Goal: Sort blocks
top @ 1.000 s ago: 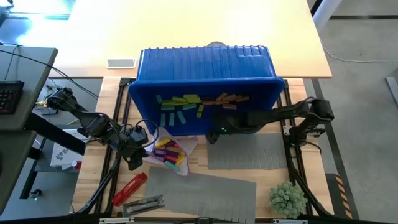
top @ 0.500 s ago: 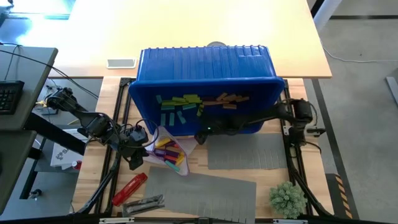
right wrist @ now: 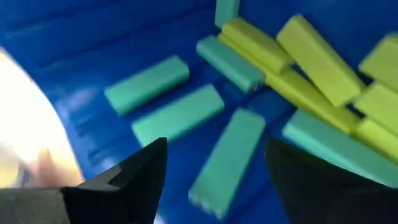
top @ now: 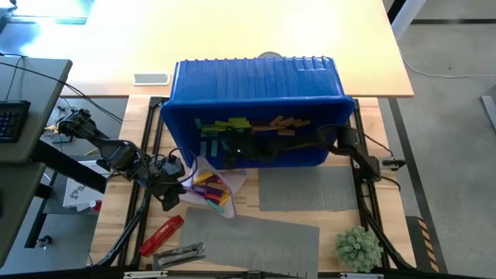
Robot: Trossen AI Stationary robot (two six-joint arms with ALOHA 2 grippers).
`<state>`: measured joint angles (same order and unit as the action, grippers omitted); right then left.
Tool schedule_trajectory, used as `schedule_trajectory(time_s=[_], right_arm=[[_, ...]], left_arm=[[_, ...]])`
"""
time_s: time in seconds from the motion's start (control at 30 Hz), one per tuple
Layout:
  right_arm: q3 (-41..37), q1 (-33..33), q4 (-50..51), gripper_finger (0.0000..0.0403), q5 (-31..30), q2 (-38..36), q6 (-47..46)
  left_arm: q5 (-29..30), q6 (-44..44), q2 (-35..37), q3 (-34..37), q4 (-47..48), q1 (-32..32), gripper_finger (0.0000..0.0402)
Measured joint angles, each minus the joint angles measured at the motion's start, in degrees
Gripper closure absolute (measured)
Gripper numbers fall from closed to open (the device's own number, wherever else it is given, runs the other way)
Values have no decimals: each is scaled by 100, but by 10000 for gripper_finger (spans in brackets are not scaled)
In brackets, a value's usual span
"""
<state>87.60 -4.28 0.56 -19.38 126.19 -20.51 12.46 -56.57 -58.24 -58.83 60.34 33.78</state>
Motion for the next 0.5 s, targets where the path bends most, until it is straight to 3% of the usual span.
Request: schedule_trajectory(time_s=[0.27, 0.37, 0.5], right_arm=[[577, -71, 136, 151, 125, 787, -28], [694, -69, 506, 154, 123, 843, -507], [679, -49, 978, 190, 59, 825, -648]], left_arm=[[75, -188, -2, 0, -1, 0, 402], [76, -218, -2, 0, -2, 0, 402], [187, -189, -2, -2, -5, 0, 402]])
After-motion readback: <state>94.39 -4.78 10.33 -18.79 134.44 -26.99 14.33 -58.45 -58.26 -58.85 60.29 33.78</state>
